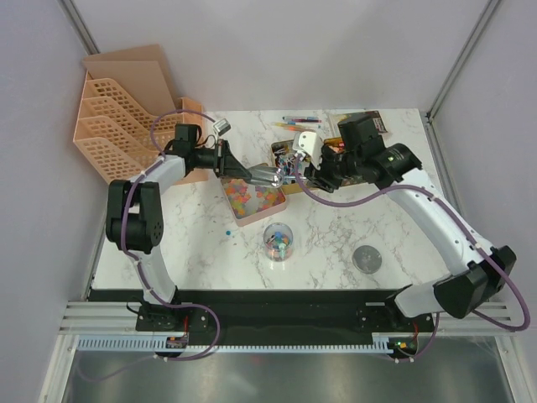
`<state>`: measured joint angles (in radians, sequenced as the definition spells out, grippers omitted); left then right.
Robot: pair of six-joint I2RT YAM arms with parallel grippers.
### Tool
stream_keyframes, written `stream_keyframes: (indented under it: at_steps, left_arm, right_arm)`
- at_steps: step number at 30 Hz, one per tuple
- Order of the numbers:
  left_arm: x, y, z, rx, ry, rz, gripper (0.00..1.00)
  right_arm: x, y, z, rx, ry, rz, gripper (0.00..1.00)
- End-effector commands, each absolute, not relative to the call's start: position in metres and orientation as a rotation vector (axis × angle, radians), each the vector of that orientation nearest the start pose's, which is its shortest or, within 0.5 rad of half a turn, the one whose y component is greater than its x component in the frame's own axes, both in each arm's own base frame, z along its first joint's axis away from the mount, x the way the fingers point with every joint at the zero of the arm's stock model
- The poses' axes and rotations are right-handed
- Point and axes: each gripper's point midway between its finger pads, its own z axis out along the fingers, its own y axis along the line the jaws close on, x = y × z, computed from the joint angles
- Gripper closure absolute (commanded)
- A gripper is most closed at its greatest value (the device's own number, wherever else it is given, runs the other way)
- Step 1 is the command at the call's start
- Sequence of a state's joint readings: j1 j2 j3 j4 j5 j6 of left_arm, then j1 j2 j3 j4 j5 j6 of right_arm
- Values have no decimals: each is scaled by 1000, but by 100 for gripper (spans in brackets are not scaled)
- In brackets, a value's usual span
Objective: Pack the candies
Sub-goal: Adjust the spatula.
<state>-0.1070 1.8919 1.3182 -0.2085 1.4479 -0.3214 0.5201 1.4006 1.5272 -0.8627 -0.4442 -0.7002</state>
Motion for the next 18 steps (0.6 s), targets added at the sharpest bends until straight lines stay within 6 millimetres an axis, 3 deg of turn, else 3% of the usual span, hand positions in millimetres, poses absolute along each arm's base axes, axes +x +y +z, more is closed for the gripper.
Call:
stream_keyframes:
  at_steps: [1, 18]
  left_arm:
    - [320, -210, 229, 669, 1917, -2135, 98]
    - [321, -210, 229, 675, 1925, -2152, 98]
  right_arm:
    - [300, 243, 276, -1470, 1672, 501, 55]
    - [339, 259, 260, -1479, 1704, 505, 58]
